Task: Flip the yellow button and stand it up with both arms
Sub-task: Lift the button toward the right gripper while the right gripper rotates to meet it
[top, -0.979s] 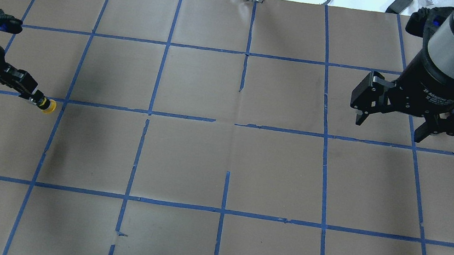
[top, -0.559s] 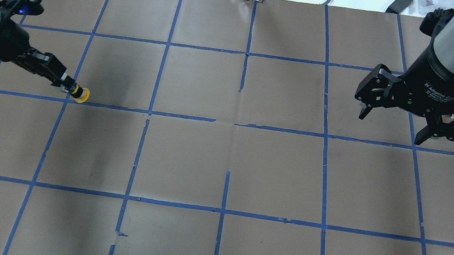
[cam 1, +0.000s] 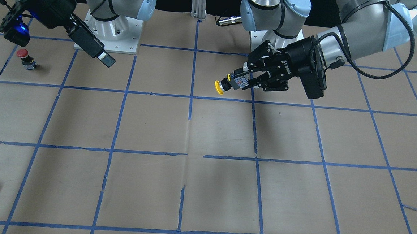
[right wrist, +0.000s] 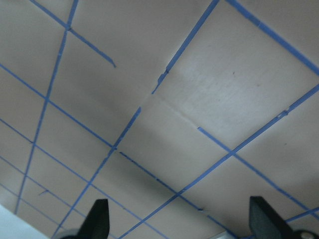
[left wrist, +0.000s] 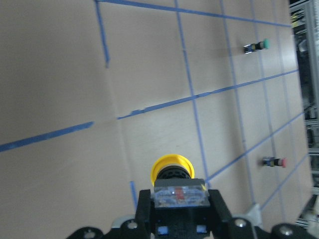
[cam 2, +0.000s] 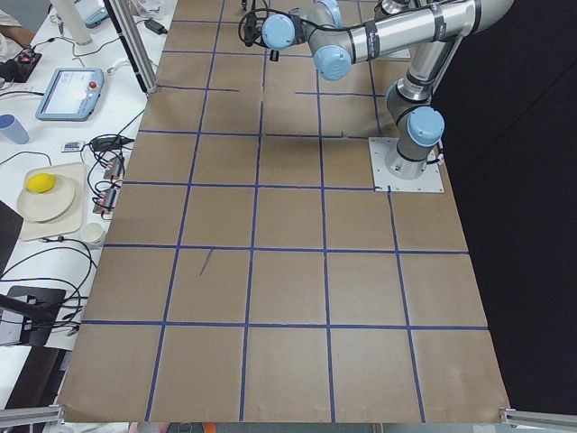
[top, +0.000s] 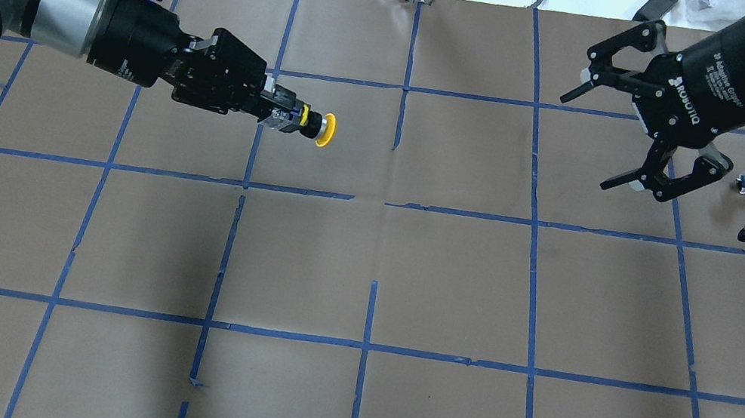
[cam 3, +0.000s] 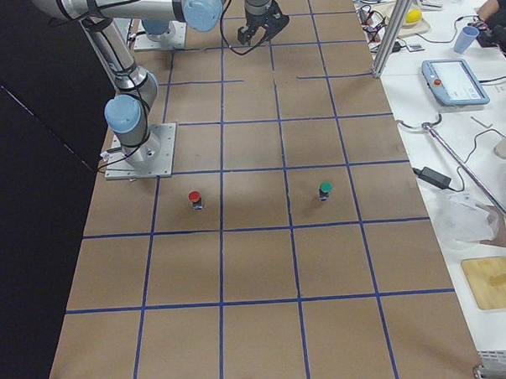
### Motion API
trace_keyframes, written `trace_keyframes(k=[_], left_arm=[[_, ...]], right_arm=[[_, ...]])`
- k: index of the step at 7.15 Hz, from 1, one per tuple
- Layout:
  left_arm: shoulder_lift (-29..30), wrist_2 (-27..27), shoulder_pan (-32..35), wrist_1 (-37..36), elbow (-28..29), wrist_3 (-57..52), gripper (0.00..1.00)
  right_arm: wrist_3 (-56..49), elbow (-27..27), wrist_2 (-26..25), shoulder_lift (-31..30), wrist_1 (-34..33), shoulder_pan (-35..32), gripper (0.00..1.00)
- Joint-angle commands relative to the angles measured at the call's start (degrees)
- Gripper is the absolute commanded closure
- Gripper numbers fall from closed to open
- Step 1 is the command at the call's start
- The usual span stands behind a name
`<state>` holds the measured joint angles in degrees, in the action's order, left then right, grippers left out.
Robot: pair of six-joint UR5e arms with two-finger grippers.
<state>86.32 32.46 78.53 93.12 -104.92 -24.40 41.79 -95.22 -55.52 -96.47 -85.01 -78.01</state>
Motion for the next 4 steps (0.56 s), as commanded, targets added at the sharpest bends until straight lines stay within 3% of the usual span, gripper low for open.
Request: trace_keyframes(k=[1,4], left_arm=[[-1.93,-10.62,2.4,1.89,-1.24,5.13,0.98],[-2.73,-20.38,4.61,1.01,-1.35,11.18,0.98]], right_arm=[[5.12,-0.31,8.75,-0.12,0.02,1.28,0.0],[6.81,-0.75,16.05,-0.83,0.1,-0.99,0.0]])
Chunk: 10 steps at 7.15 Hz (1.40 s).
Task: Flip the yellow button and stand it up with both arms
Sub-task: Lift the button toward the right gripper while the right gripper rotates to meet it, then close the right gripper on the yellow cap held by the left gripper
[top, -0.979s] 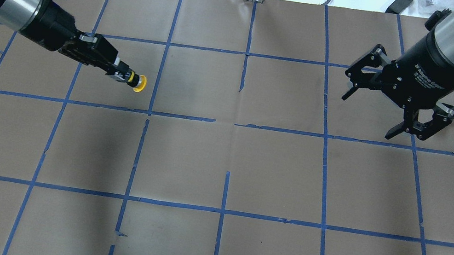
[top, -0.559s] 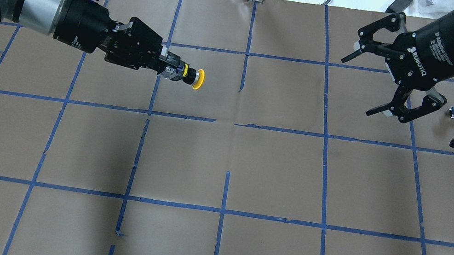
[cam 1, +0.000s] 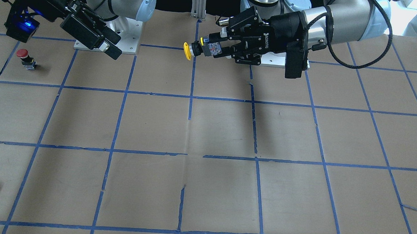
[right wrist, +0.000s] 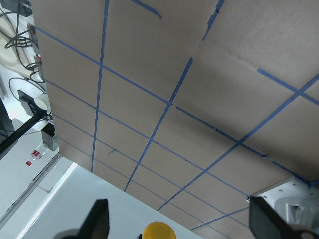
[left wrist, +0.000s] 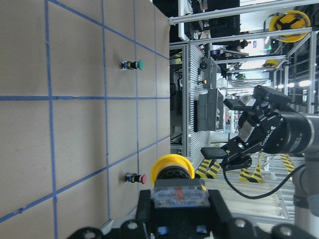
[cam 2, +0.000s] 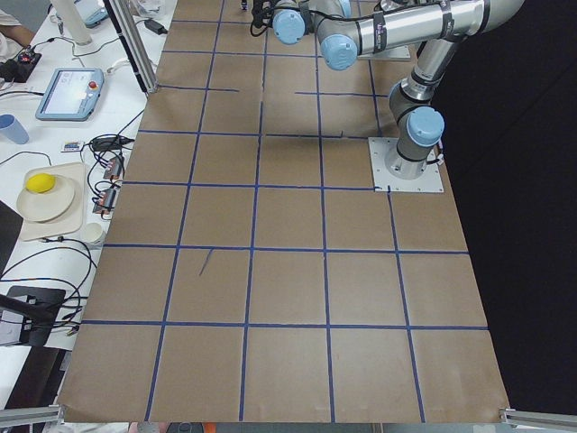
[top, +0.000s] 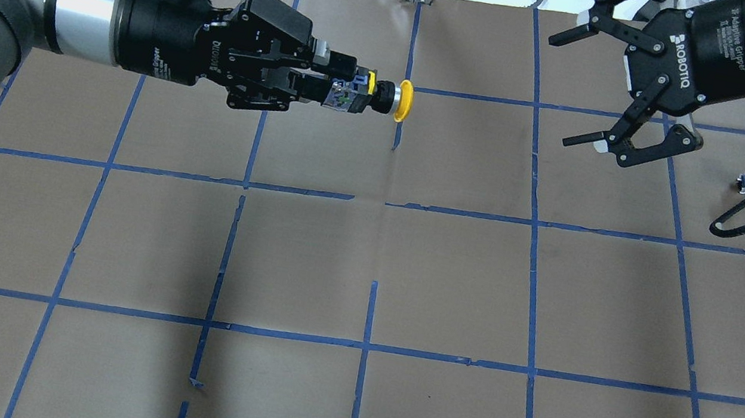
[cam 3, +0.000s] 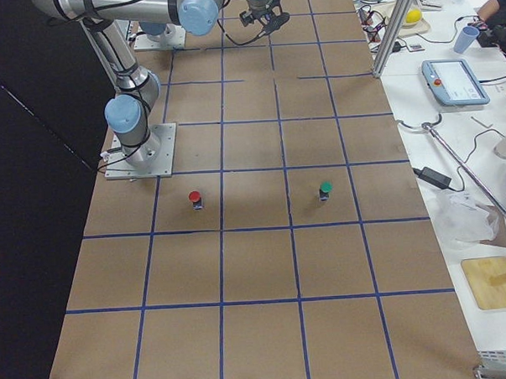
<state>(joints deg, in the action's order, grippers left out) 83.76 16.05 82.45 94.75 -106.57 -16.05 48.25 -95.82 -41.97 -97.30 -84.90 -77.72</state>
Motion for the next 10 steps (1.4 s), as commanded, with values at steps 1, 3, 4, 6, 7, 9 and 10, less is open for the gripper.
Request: trace_keyframes(k=[1,3,4,6,7,9,10], left_arm=[[-0.53,-4.27,0.87,-1.05,0.83,3.3,0.98],[-0.53,-7.25,0.87,-1.76,0.31,3.31,0.98],[-0.36,-7.61,0.87,-1.85,0.22,3.31,0.98],[-0.44,-10.15,1.14,-2.72,0.13,3.31,0.98],[-0.18,-10.16,1.23,-2.9,0.04,3.22,0.98],[-0.09,-10.25,1.14,-3.78,-0.13,3.22,0.98],[0.61,-10.25,1.05,-3.95,-0.13,3.13,0.98]], right_arm=[[0.53,-0.07,4.33,0.09,-0.01,-2.26,0.0],[2.02,-0.16,9.95,0.09,-0.09,-3.75,0.0],[3.16,-0.07,10.5,0.26,-0.27,-6.11,0.0],[3.78,-0.07,11.11,0.18,-1.15,-6.92,0.0],[3.87,-0.07,12.69,0.27,-1.06,-6.92,0.0],[4.74,0.19,13.49,0.27,-1.24,-7.01,0.0],[4.84,0.02,15.06,0.35,-1.24,-7.01,0.01]])
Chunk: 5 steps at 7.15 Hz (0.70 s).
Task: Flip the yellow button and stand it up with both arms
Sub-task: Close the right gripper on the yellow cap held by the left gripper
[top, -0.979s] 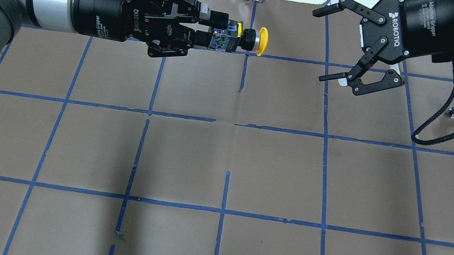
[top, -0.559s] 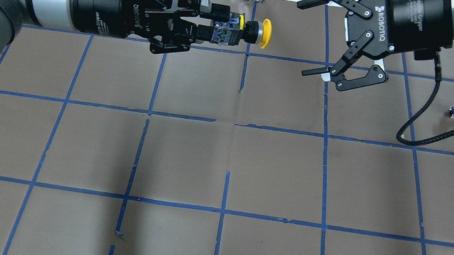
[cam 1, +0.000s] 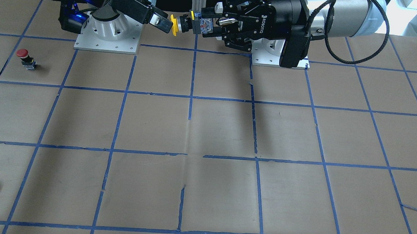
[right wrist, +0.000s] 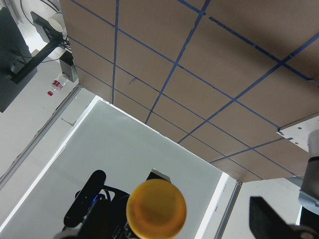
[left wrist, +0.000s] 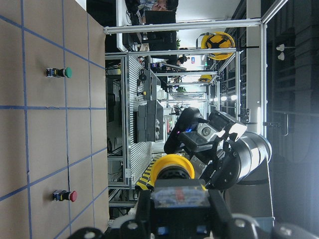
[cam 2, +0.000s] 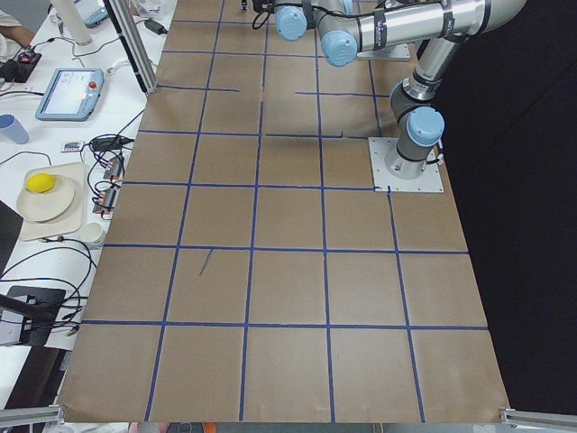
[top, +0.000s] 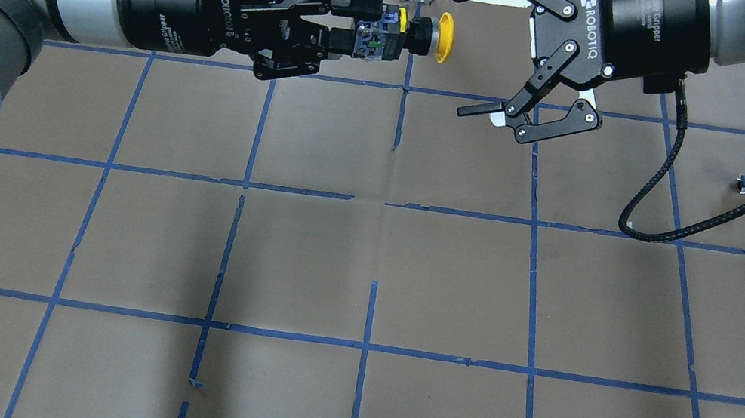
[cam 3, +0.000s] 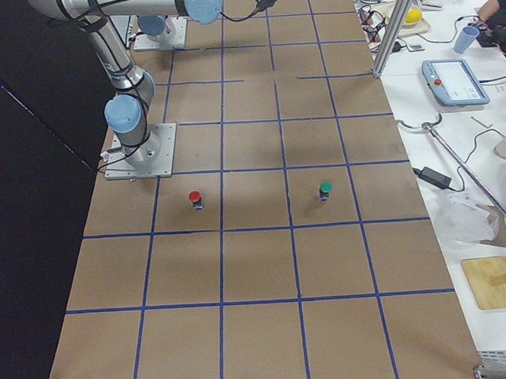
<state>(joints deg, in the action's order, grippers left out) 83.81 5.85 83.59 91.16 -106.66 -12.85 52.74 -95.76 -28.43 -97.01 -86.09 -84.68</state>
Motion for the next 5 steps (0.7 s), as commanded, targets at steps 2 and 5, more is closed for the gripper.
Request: trace_keyframes(k=[2,5], left_arm=[[0.31,-0.14,-0.01,-2.21,-0.3,0.01,0.98],[0.3,-0.23,-0.01,-2.3,-0.56,0.02,0.98]], right_arm=[[0.35,-0.22,2.32,0.41,-0.04,-0.05,0.02],[0.35,-0.31,3.37,1.29,0.05,-0.05,0.05]])
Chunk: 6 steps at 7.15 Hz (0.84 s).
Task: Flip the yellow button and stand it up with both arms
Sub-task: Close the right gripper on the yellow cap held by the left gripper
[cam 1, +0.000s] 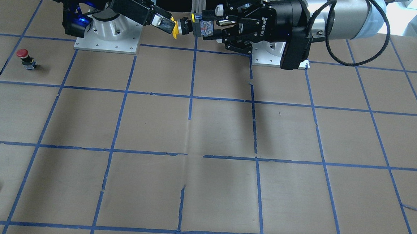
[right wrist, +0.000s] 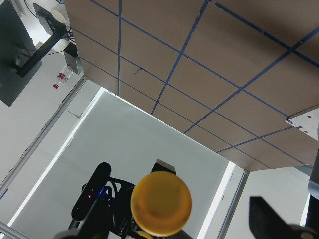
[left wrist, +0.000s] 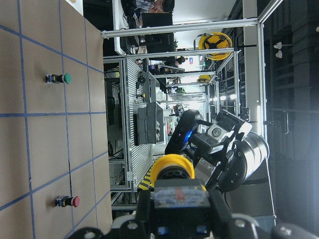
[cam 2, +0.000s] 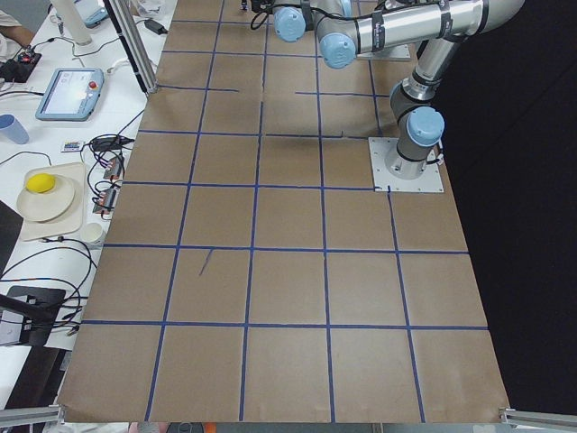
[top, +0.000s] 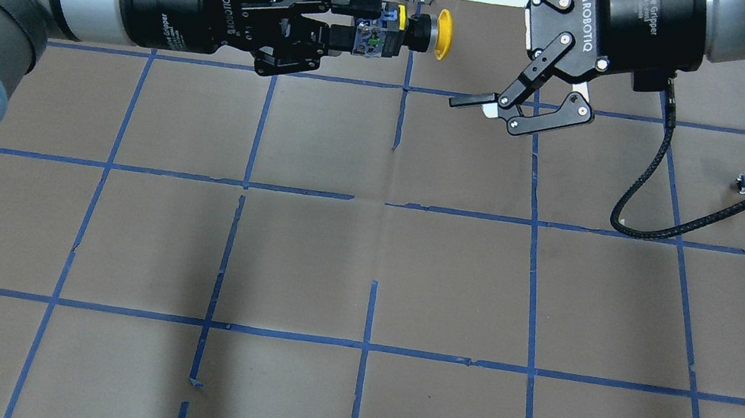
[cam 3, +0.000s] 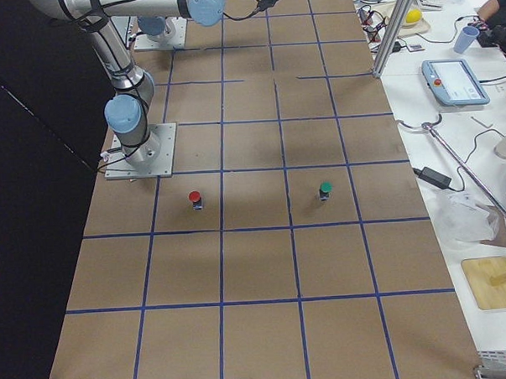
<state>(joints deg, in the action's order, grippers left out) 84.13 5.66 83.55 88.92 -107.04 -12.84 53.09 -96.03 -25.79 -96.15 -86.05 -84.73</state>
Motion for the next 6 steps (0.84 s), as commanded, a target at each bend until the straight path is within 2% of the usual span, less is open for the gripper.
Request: trace_keyframes(k=[1,4,6], left_arm=[[-0.02,-0.03,-0.05,-0.15,-0.79,-0.08,0.98],[-0.02,-1.34,-0.05,-0.68,-1.15,-0.08,0.98],[0.15,-1.35,-0.14,-0.68,-1.24,-0.08,0.98]], right_arm=[[0.0,-0.04,1.26,0.52,0.01,0.0,0.08],[-0.09,-0.39,1.27,0.7,0.01,0.0,0.16],[0.09,-1.09,1.27,0.97,-0.08,0.0,0.17]])
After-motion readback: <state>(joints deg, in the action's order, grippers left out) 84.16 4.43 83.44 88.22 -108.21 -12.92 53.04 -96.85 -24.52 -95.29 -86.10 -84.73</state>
